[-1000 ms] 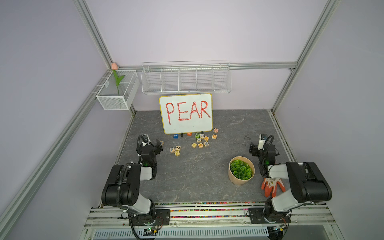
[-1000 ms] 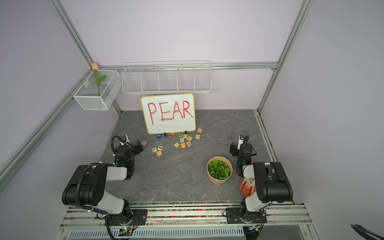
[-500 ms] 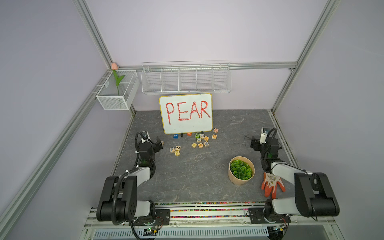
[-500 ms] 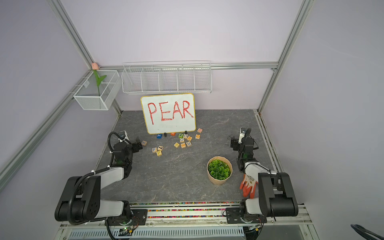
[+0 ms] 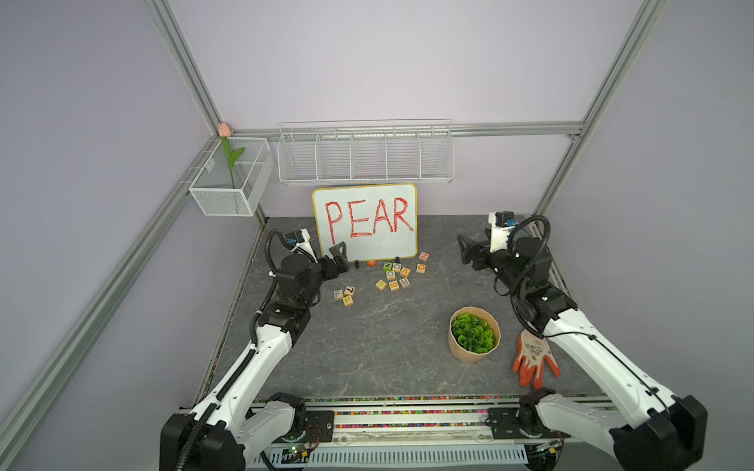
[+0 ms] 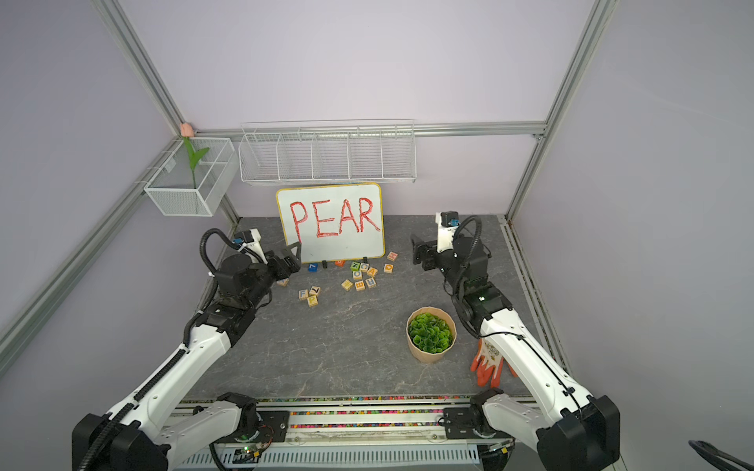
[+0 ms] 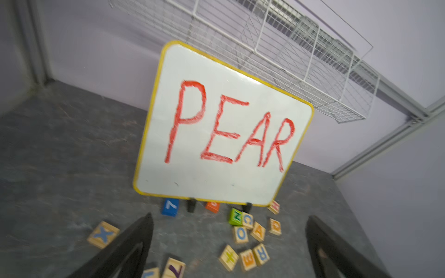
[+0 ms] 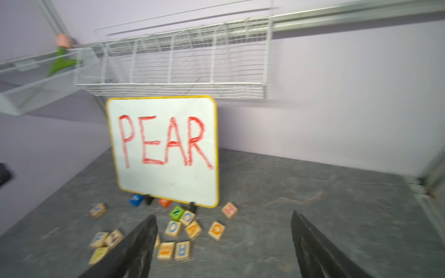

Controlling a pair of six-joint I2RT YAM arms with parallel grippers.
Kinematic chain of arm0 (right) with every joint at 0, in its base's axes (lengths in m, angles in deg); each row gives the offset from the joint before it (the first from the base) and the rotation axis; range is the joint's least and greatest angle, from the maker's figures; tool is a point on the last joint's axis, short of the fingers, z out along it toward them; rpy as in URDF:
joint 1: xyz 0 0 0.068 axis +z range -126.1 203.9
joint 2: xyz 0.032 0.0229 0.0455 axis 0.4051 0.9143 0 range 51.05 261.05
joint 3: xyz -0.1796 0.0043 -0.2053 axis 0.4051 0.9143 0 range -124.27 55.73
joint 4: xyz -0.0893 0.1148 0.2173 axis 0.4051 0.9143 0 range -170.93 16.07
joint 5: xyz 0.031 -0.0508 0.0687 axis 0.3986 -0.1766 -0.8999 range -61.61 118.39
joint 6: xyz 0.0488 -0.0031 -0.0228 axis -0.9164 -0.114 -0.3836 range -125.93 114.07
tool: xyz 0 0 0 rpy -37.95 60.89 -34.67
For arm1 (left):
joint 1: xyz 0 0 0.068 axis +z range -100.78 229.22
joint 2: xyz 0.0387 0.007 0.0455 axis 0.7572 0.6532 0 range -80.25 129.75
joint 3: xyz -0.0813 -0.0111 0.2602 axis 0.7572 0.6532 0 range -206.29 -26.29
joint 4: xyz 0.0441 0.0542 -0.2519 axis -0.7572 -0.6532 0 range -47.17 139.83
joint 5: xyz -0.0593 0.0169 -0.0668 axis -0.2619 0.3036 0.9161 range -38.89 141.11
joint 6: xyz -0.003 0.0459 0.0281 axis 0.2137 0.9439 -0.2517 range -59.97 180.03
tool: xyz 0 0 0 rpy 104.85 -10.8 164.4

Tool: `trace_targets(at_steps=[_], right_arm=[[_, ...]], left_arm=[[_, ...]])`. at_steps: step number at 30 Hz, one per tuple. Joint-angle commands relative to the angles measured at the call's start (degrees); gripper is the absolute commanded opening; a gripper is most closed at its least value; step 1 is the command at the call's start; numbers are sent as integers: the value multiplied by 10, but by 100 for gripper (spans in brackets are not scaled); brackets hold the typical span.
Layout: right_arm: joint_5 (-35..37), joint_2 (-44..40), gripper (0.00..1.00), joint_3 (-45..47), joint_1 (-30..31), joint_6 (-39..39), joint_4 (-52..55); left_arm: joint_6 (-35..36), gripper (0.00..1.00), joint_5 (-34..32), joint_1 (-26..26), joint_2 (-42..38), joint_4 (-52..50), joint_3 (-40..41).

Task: Spell the uppercase word “pear” with letter blocks
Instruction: Pick up the letter block from the center of the board.

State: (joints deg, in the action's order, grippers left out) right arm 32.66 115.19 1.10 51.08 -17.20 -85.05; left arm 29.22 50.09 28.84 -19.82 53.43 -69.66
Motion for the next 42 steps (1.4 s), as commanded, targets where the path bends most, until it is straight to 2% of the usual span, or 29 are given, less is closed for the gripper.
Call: trace_targets(at_steps=[1, 5, 8, 10, 13, 16, 20, 23, 27, 31, 36, 38, 42], right_arm=[[-42, 27, 89, 7, 63, -137, 24], [-72, 70, 89, 5, 118, -201, 26], [-83, 67, 89, 24, 136, -209, -23], [-47, 63, 89, 22, 138, -232, -15], [32, 76, 89, -22, 140, -269, 101], [25, 87, 89, -36, 138, -241, 98], [61, 110, 89, -77, 135, -159, 123], [74, 129, 89, -101, 135, -79, 148], [72, 142, 89, -99, 134, -24, 133], [59, 155, 89, -96, 135, -24, 119], [33, 176, 89, -97, 138, -23, 117], [12, 187, 89, -100, 139, -18, 117], [-28, 201, 89, -108, 147, 10, 119]], left_arm=[[-136, 99, 11, -52, -5, -49, 13], [-184, 99, -3, -112, -13, -46, 26], [-188, 99, 8, -119, -29, 2, 54], [-197, 99, 3, -117, -36, 5, 59], [-203, 99, -16, -109, -41, -27, 52], [-190, 99, -39, -90, -13, -97, 19], [-134, 100, -103, -87, 73, -276, -69], [-85, 98, -114, -81, 140, -348, -114], [-75, 95, -130, -77, 215, -421, -163], [-58, 92, -122, -77, 273, -434, -186], [-71, 91, -122, -73, 312, -420, -182], [-69, 86, -111, -69, 338, -415, -185], [-73, 83, -91, -68, 366, -389, -184]])
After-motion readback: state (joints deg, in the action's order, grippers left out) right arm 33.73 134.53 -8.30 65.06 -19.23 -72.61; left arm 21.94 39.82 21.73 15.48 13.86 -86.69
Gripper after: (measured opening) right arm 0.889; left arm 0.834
